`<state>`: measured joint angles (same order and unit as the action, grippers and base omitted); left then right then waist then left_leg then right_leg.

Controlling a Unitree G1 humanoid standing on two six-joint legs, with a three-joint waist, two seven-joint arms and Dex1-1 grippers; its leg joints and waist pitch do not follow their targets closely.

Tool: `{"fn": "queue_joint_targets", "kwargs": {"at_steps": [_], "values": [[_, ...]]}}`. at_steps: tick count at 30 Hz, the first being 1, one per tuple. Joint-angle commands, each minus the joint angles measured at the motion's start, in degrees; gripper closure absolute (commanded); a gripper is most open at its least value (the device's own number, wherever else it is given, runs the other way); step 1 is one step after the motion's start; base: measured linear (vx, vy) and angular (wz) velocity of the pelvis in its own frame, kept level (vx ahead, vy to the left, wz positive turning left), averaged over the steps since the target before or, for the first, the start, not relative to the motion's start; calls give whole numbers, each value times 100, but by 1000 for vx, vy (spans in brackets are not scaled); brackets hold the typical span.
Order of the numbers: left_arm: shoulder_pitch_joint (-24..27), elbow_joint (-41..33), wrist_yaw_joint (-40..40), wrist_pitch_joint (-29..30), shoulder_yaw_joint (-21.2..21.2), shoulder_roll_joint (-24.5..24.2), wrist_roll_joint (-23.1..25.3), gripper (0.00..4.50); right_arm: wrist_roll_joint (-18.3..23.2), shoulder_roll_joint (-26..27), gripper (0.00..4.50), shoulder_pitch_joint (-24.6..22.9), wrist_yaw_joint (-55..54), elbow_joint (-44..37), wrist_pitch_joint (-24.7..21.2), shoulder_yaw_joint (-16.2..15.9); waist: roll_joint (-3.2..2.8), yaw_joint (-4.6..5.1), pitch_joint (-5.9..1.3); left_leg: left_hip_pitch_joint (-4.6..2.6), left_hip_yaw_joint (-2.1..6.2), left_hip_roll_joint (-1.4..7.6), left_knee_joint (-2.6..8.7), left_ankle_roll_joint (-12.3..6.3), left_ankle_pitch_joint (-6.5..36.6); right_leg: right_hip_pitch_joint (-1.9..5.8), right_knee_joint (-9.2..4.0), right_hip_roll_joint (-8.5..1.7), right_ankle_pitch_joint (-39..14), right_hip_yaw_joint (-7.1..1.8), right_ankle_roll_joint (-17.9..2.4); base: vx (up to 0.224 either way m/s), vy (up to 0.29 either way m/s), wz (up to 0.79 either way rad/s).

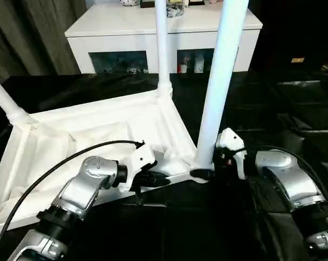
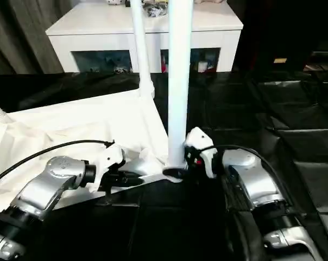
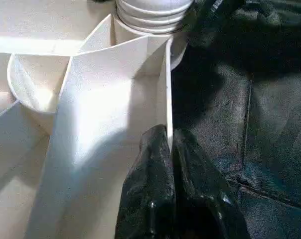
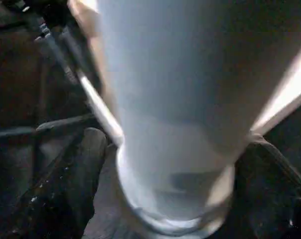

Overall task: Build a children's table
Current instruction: Rotate leg to tighten

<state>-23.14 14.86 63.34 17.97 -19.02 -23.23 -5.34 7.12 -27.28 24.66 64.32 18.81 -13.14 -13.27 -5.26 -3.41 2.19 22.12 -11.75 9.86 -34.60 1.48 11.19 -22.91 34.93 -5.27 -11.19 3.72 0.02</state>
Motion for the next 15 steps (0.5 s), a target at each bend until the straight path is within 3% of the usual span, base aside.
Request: {"fn": "queue_joint_targets", "kwargs": {"at_steps": [1, 4, 5, 8, 15], "values": [[-14, -109, 111, 29, -11, -42, -100, 450, -14, -25, 63, -33, 54, -94, -8, -93, 65, -6, -349, -102, 187, 349, 405, -457, 1000, 262, -356, -346, -407, -235, -1574, 0, 0, 0], [-11, -98, 110, 20, 1, -43, -86, 450, -45, -42, 63, -36, 39, -83, -4, -102, 65, -6, -339, -117, 185, 353, 415, -403, 1123, 252, -380, -342, -615, -241, -1553, 0, 0, 0], [-9, -98, 110, 18, 4, -43, -82, 450, -52, -48, 91, -36, 35, -77, -3, -102, 65, -5, -337, -119, 188, 354, 421, -380, 1161, 253, -382, -341, -683, -240, -1535, 0, 0, 0], [-6, -88, 96, 11, 8, -55, -80, 450, -67, -18, 103, -3, -17, -33, -13, -54, 65, -4, -342, -122, 190, 355, 419, -362, 1129, 250, -376, -337, -651, -241, -1525, 0, 0, 0], [26, -102, 91, 24, 8, -59, -74, 450, -49, -12, 165, 43, -52, 57, 25, -35, 87, -13, -356, -112, 186, 347, 393, -448, 961, 261, -352, -339, -488, -236, -1546, 0, 0, 0]]}}
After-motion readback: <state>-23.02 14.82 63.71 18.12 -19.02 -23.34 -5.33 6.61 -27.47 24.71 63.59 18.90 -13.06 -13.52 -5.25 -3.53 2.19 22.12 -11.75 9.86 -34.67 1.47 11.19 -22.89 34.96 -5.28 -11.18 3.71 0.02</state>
